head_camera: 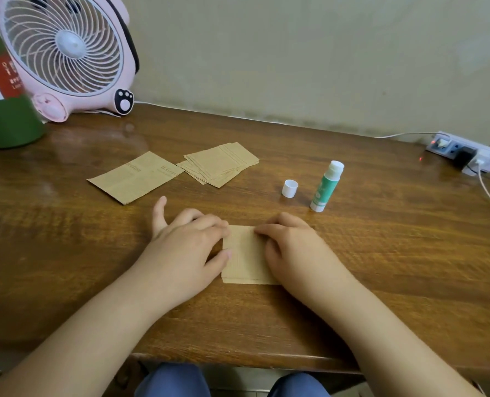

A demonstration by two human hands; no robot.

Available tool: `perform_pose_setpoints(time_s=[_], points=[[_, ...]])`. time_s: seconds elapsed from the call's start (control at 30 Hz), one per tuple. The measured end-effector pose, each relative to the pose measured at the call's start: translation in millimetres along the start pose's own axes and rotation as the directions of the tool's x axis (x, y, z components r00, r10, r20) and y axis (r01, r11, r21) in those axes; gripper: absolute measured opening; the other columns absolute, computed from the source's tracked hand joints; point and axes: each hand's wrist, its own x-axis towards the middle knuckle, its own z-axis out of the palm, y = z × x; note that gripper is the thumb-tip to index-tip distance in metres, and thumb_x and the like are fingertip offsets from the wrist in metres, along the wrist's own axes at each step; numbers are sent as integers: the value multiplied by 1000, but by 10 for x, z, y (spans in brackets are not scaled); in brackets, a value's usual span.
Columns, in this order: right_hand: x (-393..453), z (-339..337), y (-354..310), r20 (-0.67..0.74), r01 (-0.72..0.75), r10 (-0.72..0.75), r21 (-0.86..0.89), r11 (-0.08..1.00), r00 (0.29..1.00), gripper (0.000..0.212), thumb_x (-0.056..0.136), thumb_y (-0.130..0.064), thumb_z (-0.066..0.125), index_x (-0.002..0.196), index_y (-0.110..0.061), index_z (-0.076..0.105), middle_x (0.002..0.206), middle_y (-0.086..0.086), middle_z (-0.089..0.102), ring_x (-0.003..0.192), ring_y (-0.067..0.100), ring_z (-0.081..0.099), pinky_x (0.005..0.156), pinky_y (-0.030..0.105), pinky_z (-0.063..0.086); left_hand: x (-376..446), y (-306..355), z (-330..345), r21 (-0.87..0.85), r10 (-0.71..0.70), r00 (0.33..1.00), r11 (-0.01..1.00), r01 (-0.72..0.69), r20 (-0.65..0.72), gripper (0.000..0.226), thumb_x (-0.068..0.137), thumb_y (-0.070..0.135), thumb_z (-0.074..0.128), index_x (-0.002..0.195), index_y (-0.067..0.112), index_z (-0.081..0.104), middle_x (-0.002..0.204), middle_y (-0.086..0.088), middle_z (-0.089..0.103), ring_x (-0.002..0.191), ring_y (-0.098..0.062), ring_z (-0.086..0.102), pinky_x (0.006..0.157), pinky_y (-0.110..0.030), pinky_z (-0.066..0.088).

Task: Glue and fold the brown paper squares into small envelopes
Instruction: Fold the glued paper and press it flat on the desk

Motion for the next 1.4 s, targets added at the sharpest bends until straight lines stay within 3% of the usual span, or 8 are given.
perform_pose_setpoints(time_s=[0.1, 0.27, 0.53, 0.7, 0.83, 0.97, 1.17, 1.4], points=[[-130, -135, 266, -43, -96, 92, -83, 992, 995, 37, 92, -12, 42, 122, -20, 62, 116, -7, 56, 111, 13, 48, 89, 14, 33, -6, -7, 29, -13, 12, 1000, 1000, -11, 13, 55, 82, 53, 30, 106, 25, 71, 112, 18, 64, 108, -12, 55, 108, -59, -1], [-170, -157, 280, -57, -124, 112, -283, 951, 992, 37, 94, -23, 39, 125, -29, 58, 121, -12, 57, 102, 17, 44, 81, 29, 34, -12, 26, 3, 14, 11, 999, 1000, -12, 51, 59, 82, 54, 27, 108, 24, 71, 113, 17, 63, 109, -12, 54, 109, -56, -3], [-235, -89, -99, -27, -33, 30, -145, 989, 999, 39, 97, -31, 38, 133, -21, 48, 131, -6, 52, 109, 19, 47, 95, 31, 38, -251, 394, -44, 260, -90, 995, 961, 99, -44, 40, 84, 40, 52, 81, 7, 75, 79, -3, 64, 80, -23, 61, 106, -60, 17], [1, -61, -15, 95, 52, -46, -67, 996, 994, 36, 97, -20, 37, 130, -22, 53, 132, -9, 52, 119, 13, 46, 98, 25, 38, -313, 492, -47, 165, -6, 994, 986, 24, -111, 30, 79, 38, 58, 58, 17, 65, 67, 5, 55, 73, -19, 57, 102, -55, 22], [52, -112, 106, 108, 126, -125, 1, 992, 986, 31, 95, -15, 44, 118, -23, 63, 117, -13, 58, 106, 8, 55, 87, 26, 46, -51, 351, -228, 36, -78, 995, 996, 76, 67, 28, 89, 54, 43, 84, 31, 58, 98, 17, 46, 106, -6, 42, 108, -37, -2], [53, -82, 146, 98, 191, -188, -19, 981, 977, 34, 92, -14, 41, 116, -20, 65, 112, -7, 62, 99, 14, 57, 89, 28, 44, 194, 67, -165, 22, -89, 964, 996, 87, 252, 62, 83, 67, 44, 137, 36, 37, 142, 26, 26, 135, -1, 14, 112, -49, -15], [300, 103, -37, 99, 176, -167, -94, 980, 981, 60, 80, -24, 21, 125, -11, 59, 113, 7, 58, 102, 28, 53, 90, 41, 44, 169, -41, -44, -21, -150, 959, 987, 159, 241, 87, 64, 84, 32, 140, 41, 30, 143, 31, 23, 135, 3, 8, 111, -53, -17], [453, 106, -105, 149, 124, -111, -82, 989, 983, 43, 91, -10, 37, 132, -14, 49, 120, 5, 51, 115, 21, 44, 97, 31, 37, 125, -6, -31, 71, -254, 948, 967, 244, 191, 90, 69, 84, 37, 145, 36, 24, 151, 26, 12, 141, -5, -2, 110, -56, -16]])
